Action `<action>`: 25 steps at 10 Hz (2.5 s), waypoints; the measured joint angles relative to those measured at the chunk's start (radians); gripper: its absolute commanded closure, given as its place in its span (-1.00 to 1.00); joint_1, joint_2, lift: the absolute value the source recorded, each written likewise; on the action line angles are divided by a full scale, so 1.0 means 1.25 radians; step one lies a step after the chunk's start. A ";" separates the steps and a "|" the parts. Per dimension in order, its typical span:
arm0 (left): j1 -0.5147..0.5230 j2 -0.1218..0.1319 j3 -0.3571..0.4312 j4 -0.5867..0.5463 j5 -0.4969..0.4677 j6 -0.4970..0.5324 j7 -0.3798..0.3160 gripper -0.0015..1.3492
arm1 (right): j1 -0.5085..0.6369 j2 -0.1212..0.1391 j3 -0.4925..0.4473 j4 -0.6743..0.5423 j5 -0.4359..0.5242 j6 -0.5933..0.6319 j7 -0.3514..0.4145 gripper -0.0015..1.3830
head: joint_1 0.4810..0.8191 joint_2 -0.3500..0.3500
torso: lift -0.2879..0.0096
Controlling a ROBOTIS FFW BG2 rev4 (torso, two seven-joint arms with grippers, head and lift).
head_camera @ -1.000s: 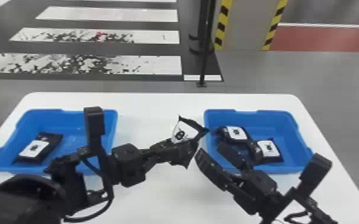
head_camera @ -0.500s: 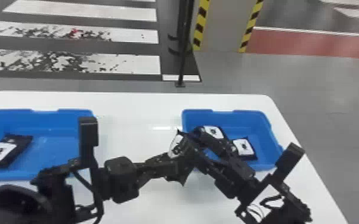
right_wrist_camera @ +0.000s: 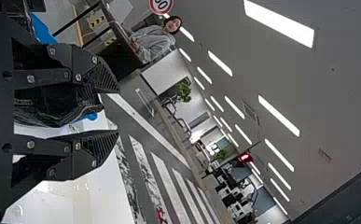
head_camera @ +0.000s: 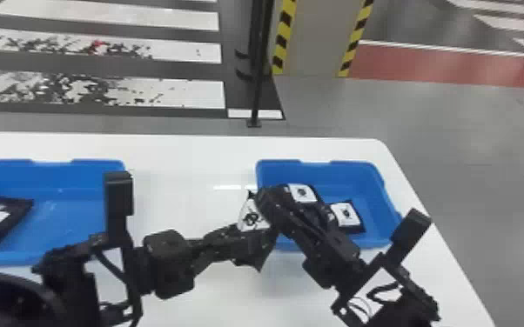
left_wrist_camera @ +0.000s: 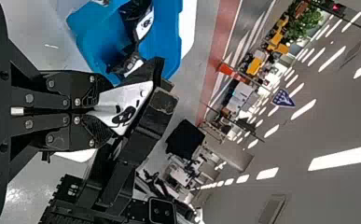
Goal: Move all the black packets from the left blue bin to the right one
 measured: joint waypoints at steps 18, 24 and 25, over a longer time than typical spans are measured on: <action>0.203 -0.056 0.239 -0.067 0.090 -0.074 0.020 -0.78 | -0.205 -0.045 -0.205 0.267 0.150 -0.031 -0.049 -0.82 | 0.27 -0.72 | -0.01; 0.182 -0.063 0.448 -0.054 -0.064 -0.050 0.052 -0.79 | 0.143 0.043 -0.168 -0.076 0.303 -0.142 -0.096 -0.81 | 0.27 -0.01 | -0.01; 0.155 -0.060 0.473 -0.031 -0.093 -0.045 0.056 -0.79 | 0.185 0.044 -0.157 -0.113 0.306 -0.148 -0.098 -0.81 | 0.27 0.16 | -0.01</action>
